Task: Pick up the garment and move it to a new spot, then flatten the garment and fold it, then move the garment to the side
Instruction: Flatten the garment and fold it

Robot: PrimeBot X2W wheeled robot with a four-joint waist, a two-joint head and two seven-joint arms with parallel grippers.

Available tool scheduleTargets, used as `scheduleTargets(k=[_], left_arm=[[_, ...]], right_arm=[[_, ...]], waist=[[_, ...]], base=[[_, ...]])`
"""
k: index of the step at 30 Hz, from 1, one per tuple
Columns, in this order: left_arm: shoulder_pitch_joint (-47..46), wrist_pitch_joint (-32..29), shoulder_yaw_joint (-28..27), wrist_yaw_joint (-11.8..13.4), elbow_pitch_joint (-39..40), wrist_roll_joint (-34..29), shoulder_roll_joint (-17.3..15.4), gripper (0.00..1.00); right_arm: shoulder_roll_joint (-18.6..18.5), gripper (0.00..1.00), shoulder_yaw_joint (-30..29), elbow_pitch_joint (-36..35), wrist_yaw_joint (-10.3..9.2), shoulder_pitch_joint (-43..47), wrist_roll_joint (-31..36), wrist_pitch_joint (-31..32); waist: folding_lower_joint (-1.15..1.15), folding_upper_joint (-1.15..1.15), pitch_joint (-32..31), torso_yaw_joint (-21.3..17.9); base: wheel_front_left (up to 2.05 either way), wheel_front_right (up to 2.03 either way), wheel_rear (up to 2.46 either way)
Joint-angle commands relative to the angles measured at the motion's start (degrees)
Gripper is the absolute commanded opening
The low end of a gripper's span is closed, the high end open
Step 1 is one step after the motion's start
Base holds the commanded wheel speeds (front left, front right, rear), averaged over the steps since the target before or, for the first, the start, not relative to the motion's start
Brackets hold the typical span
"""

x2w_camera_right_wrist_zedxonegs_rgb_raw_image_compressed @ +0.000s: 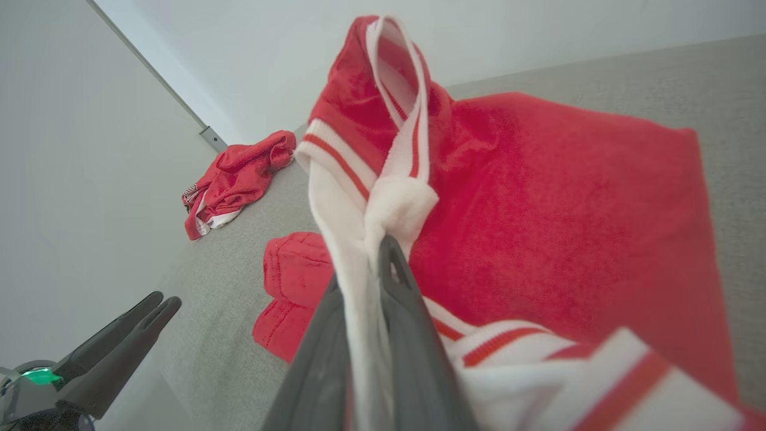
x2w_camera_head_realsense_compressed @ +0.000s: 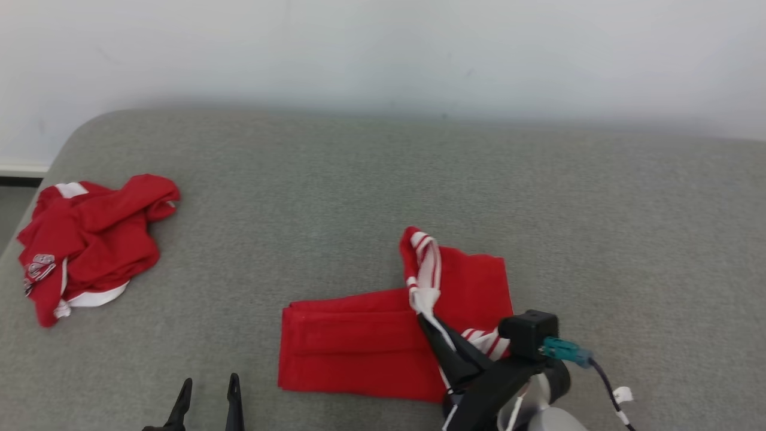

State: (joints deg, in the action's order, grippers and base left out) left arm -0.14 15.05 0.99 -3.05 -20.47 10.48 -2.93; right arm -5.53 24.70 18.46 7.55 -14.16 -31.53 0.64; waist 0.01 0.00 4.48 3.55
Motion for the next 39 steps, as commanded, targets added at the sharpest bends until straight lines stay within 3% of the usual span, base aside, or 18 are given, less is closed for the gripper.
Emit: scheduleTargets(k=[1, 16, 18, 19, 26, 32, 39], left_arm=[[-0.9, 0.2, 0.3, -0.2, 0.1, -0.2, 0.0, 1.00], [-2.4, 0.2, 5.3, -0.1, 0.1, 0.6, 0.0, 1.00], [-2.4, 0.2, 5.4, 0.1, 0.1, 0.5, 0.0, 1.00], [-2.4, 0.2, 5.4, 0.3, 0.1, -0.1, 0.0, 1.00], [-2.2, 0.2, 4.0, 1.2, 0.7, -1.1, 0.0, 1.00], [-2.3, 0.2, 2.8, 1.1, 1.6, -1.6, 0.0, 1.00], [-2.2, 0.2, 1.0, 1.2, 2.3, -2.5, 0.0, 1.00]], right_arm=[[0.7, 0.00, 1.7, 0.1, -0.15, -1.1, -0.2, 0.3], [2.7, 0.00, 8.3, 14.2, -0.15, -10.4, 0.3, -4.6], [2.7, 0.60, 9.3, 15.6, -0.15, -11.5, -1.2, -6.1], [2.7, 1.00, 9.7, 16.3, -0.15, -12.0, -1.8, -7.0], [2.6, 1.00, 7.8, 21.7, -0.15, -14.7, -1.1, -14.4], [2.7, 1.00, -0.6, 25.2, -0.15, -13.3, 4.0, -15.8], [2.6, 1.00, -14.1, 18.6, -0.15, -7.0, 15.4, -15.8]], waist=[[-0.01, 0.00, 0.2, 2.4], [-0.01, 0.00, 1.5, 10.9], [-0.01, 0.00, 1.5, 11.3], [-0.01, 0.00, 1.5, 11.4], [-0.01, 0.00, 1.0, 8.5], [-0.01, 0.00, 0.5, 5.0], [-0.01, 0.00, 0.0, 1.2]], base=[[0.00, 0.00, 0.00], [0.00, 0.00, 0.00], [0.00, 0.00, 0.00], [0.00, 0.00, 0.00], [0.00, 0.00, 0.00], [0.00, 0.00, 0.00], [0.00, 0.00, 0.00]])
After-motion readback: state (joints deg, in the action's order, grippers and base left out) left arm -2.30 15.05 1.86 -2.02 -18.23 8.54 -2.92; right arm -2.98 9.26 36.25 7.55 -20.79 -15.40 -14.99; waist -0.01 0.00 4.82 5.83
